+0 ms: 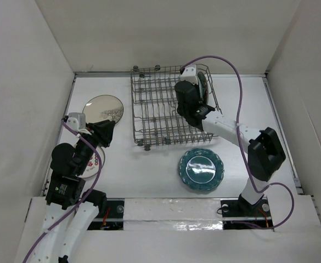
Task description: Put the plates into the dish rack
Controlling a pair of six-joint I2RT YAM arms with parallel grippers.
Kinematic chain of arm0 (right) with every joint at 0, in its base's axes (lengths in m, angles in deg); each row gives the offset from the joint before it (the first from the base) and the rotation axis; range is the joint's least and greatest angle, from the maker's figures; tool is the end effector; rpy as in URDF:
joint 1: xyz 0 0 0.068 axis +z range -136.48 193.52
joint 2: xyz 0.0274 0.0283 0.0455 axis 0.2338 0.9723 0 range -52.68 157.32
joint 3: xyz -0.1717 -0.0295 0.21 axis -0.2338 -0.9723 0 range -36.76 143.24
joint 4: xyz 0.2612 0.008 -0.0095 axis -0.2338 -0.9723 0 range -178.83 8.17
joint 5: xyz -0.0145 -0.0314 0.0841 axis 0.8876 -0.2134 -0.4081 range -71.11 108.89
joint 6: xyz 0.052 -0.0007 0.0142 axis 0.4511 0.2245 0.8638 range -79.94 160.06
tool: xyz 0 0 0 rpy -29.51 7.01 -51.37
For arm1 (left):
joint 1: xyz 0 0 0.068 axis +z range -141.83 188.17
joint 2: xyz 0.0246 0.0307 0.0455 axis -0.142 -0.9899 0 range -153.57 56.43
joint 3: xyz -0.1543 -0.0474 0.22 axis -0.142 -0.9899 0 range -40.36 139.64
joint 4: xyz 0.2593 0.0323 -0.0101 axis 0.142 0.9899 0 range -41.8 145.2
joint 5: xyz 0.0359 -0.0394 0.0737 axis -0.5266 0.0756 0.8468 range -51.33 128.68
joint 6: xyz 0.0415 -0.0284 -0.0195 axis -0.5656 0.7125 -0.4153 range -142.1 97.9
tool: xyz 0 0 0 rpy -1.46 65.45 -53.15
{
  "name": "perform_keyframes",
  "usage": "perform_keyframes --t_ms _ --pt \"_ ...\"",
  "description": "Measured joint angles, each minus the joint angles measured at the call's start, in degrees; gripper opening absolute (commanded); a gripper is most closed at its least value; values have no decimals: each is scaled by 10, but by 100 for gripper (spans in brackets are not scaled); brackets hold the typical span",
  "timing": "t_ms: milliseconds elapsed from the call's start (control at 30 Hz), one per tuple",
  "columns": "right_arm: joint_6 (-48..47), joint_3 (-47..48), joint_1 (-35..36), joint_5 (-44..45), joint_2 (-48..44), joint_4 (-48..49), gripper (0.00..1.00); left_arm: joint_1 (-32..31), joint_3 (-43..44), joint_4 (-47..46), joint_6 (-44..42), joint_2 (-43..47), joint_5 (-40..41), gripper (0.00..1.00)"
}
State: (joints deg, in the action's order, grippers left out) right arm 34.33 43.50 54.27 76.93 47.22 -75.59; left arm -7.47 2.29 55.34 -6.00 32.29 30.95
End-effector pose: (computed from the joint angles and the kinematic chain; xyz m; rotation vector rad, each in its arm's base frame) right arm 0.3278 0.2426 0.3262 0.0125 1.7147 -0.4578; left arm 0.0945 -0.0314 0.3778 0.1090 1.3918 -0.5548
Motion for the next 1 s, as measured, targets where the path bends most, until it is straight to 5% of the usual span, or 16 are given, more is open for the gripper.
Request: perform_keyframes --t_ms 633,1000 --pt "108 5 -25 -73 94 -52 0 0 0 0 -2 -1 -4 31" --pt "165 -6 -28 -89 84 -64 52 0 0 0 -2 -8 0 34"
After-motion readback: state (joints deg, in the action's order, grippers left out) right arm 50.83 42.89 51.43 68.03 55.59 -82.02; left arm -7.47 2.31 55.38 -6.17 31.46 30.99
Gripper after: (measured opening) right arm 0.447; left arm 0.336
